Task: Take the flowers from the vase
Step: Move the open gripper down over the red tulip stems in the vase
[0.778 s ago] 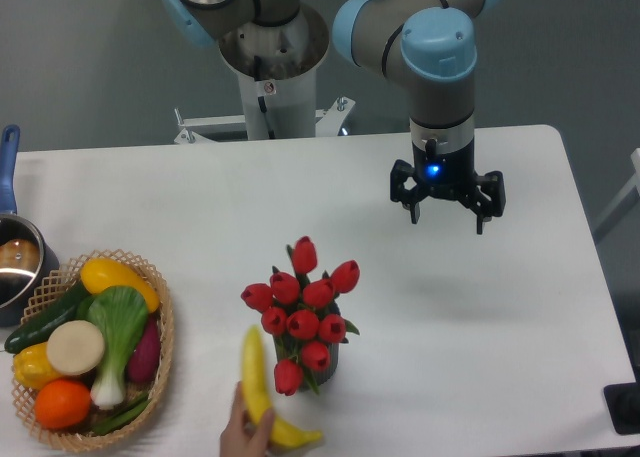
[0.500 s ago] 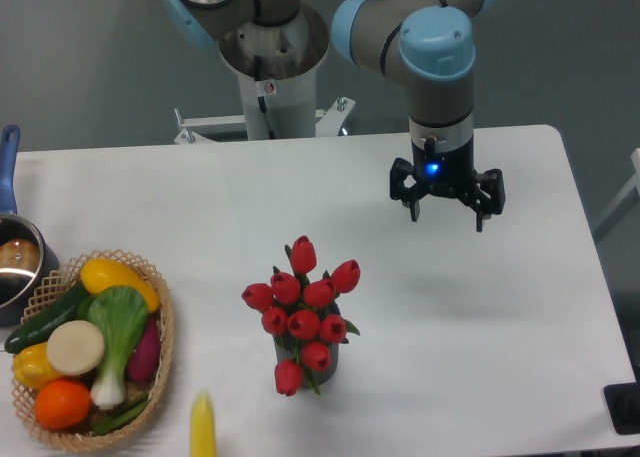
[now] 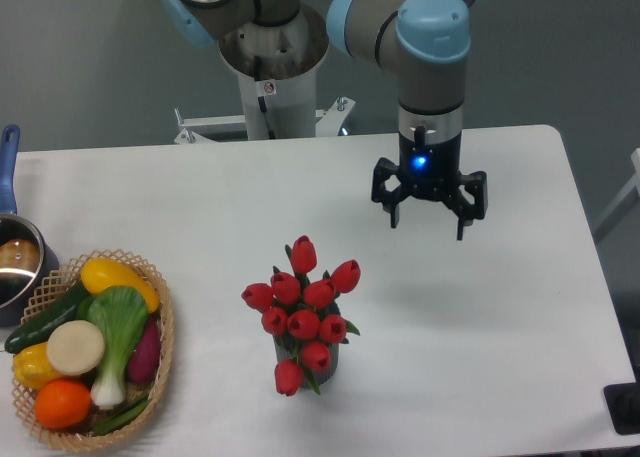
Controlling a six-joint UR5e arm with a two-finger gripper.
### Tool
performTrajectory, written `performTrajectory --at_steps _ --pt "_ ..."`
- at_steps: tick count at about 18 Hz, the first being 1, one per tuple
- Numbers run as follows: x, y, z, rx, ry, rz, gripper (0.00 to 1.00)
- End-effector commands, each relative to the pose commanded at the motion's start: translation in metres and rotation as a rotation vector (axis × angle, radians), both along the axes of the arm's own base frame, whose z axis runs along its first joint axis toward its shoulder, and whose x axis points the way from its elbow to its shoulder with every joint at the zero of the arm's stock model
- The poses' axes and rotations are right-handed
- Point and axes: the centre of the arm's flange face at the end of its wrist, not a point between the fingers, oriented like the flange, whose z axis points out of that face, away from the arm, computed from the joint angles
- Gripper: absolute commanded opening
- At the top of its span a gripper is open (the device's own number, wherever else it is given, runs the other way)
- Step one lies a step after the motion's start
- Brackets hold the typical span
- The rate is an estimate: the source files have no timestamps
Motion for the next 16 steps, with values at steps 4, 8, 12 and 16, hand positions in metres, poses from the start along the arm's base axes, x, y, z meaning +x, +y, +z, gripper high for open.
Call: performTrajectory --at_steps 4,8,12,16 --pt "0.014 0.025 -0.007 0.163 -0.117 -0.095 1.00" --pt "0.015 0.062 -0.024 0.192 -0.142 -0.165 1.00" --pt "0.015 0.090 -0.030 0.290 -0.209 -0.239 1.00" --pt "0.011 0.100 -0.037 0.398 -0.288 -0.285 1.00"
